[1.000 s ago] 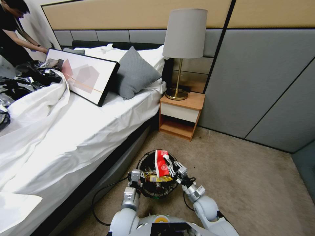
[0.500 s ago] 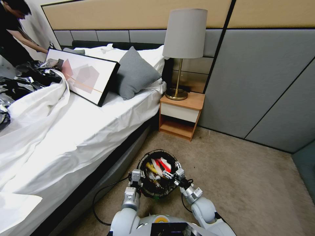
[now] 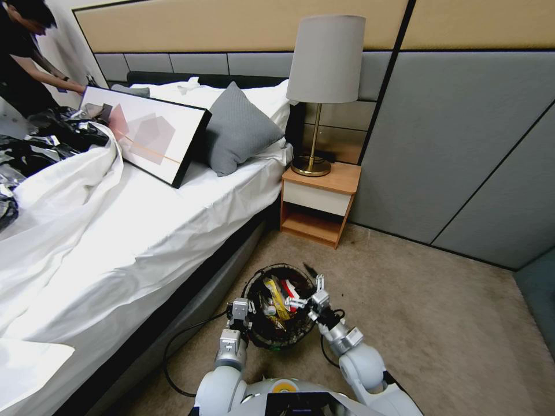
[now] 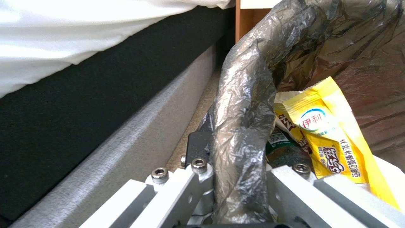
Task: Pick up the trash bin, then pick up the garbage from the floor and place it into the trash bin.
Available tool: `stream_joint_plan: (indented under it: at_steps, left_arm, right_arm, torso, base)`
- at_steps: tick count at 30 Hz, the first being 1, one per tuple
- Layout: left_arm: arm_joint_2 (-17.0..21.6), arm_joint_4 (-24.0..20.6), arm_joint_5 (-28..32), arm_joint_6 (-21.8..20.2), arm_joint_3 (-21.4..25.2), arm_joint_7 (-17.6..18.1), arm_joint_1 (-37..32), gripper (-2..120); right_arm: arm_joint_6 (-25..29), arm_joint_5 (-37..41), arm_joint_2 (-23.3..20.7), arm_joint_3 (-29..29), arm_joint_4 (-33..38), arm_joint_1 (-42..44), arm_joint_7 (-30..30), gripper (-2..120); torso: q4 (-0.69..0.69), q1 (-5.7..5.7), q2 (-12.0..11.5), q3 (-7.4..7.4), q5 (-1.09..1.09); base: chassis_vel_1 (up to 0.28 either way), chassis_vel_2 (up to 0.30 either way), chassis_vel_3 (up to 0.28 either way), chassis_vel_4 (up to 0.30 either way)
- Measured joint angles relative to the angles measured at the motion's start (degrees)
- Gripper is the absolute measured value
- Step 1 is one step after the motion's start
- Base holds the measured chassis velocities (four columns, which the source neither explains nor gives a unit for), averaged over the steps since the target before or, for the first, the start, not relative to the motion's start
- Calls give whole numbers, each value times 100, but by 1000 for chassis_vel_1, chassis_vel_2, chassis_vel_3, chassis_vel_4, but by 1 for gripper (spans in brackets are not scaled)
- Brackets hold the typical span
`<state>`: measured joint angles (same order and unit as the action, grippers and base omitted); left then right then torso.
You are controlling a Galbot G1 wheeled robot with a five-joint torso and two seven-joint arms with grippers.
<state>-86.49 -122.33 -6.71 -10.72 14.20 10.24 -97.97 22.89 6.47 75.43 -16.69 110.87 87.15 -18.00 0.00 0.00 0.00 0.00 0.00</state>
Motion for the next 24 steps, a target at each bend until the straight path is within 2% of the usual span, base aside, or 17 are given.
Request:
stream_joint_plan:
  at_steps: [3, 8, 11, 13, 14, 18, 24]
  left_arm:
    - [16, -17, -7, 4, 39, -6, 0, 1]
    - [30, -25, -12, 10, 62, -7, -16, 1]
    - [38, -34, -12, 17, 97, -7, -37, 1]
    - [40, -34, -12, 19, 101, -6, -39, 1]
    - [44, -34, -9, 23, 118, 0, -46, 1]
    - [52, -35, -2, 28, 134, 5, -55, 1]
    - [63, -44, 23, 28, 145, 8, -29, 1]
  right_arm:
    - [-156, -1, 35, -91, 672, -148, 488, 100]
    - [-349, 10, 83, -258, 1064, -305, 871, 100]
    - [-559, -76, 149, -664, 1340, -314, 1400, 100]
    - [-591, -116, 165, -739, 1343, -281, 1470, 100]
    - [-618, -283, 243, -969, 1260, -83, 1721, 100]
    - [-424, -371, 352, -1147, 1006, 284, 2014, 100]
    - [-152, -404, 511, -1251, 864, 690, 2071, 100]
  torso:
    - [0, 0, 0, 0, 0]
    - [0, 0, 0, 0, 0]
    - [0, 0, 0, 0, 0]
    - [1, 0, 0, 0, 0]
    - [-1, 0, 0, 0, 0]
    - [-1, 0, 0, 0, 0]
    - [0, 0, 0, 0, 0]
  base:
    - [0, 0, 0, 0]
    - [0, 0, 0, 0]
    - [0, 0, 0, 0]
    - [0, 0, 0, 0]
    - [0, 0, 0, 0]
    - [0, 0, 0, 0]
    - [0, 0, 0, 0]
